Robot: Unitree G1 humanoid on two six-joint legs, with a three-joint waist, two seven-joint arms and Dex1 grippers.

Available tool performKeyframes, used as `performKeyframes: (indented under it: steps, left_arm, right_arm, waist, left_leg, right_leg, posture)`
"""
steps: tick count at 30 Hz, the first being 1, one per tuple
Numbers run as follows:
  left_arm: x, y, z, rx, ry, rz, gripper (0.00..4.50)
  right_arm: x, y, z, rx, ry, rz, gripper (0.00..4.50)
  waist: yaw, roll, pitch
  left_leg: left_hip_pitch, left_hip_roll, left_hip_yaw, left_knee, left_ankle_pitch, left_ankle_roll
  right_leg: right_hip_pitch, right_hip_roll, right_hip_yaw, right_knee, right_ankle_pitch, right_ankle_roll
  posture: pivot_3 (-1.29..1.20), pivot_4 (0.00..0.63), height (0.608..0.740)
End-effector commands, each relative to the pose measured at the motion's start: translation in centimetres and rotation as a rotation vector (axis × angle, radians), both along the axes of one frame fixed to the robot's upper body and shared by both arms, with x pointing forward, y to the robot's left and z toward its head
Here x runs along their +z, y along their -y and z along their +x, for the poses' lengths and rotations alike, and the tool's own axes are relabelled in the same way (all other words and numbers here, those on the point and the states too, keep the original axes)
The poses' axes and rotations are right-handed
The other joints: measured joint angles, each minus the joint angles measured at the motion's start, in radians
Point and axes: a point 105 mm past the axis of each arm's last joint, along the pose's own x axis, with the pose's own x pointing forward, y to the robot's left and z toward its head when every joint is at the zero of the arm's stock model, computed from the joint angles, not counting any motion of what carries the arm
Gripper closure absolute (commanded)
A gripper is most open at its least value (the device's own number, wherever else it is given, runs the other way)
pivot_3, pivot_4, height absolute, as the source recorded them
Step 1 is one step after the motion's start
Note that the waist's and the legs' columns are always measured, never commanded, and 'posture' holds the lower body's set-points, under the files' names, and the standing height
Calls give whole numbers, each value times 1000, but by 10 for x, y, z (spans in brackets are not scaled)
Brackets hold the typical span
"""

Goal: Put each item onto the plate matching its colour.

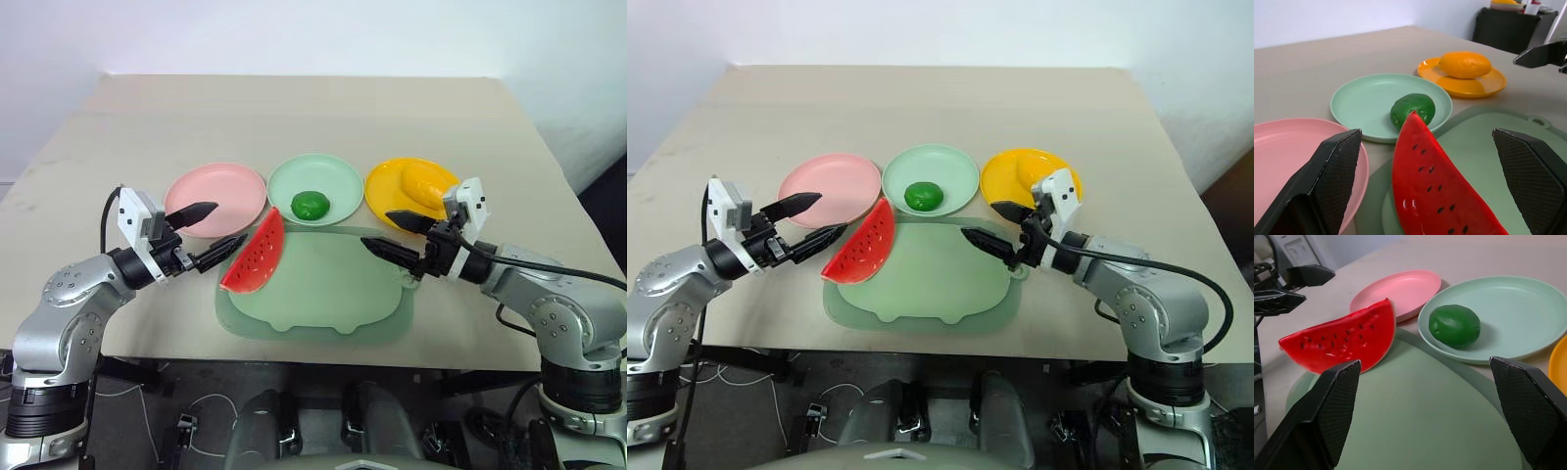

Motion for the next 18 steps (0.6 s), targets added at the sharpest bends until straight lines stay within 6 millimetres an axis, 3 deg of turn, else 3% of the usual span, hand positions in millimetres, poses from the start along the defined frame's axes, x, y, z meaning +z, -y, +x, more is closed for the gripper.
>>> performKeyframes:
  steps: [1,10,15,18]
  left_arm:
    - [14,-3,-5,12,63,-1,0]
    - [11,-2,-15,51,45,14,0]
    - [11,-1,-13,134,21,43,0]
    - [11,9,-14,139,5,22,0]
  right_arm:
    - [13,-7,-9,41,50,-4,46]
    - [15,-4,-17,67,94,-20,46]
    - [4,-3,-25,120,114,-82,46]
    - [5,-6,-22,113,122,-96,46]
  waist:
    - [6,0,0]
    - [13,0,0]
    - [12,0,0]
    - [12,-1,0]
  left_leg:
    - [0,0,0,0,0,0]
    - [0,0,-1,0,0,0]
    - [0,0,-1,0,0,0]
    - [0,0,-1,1,0,0]
  right_leg:
    - [0,0,0,0,0,0]
    - [1,0,0,-1,0,0]
    - [2,0,-1,-1,0,0]
    - [2,0,-1,-1,0,0]
  posture:
    - [0,150,696]
    - [0,150,696]
    - [0,150,696]
    - [0,150,696]
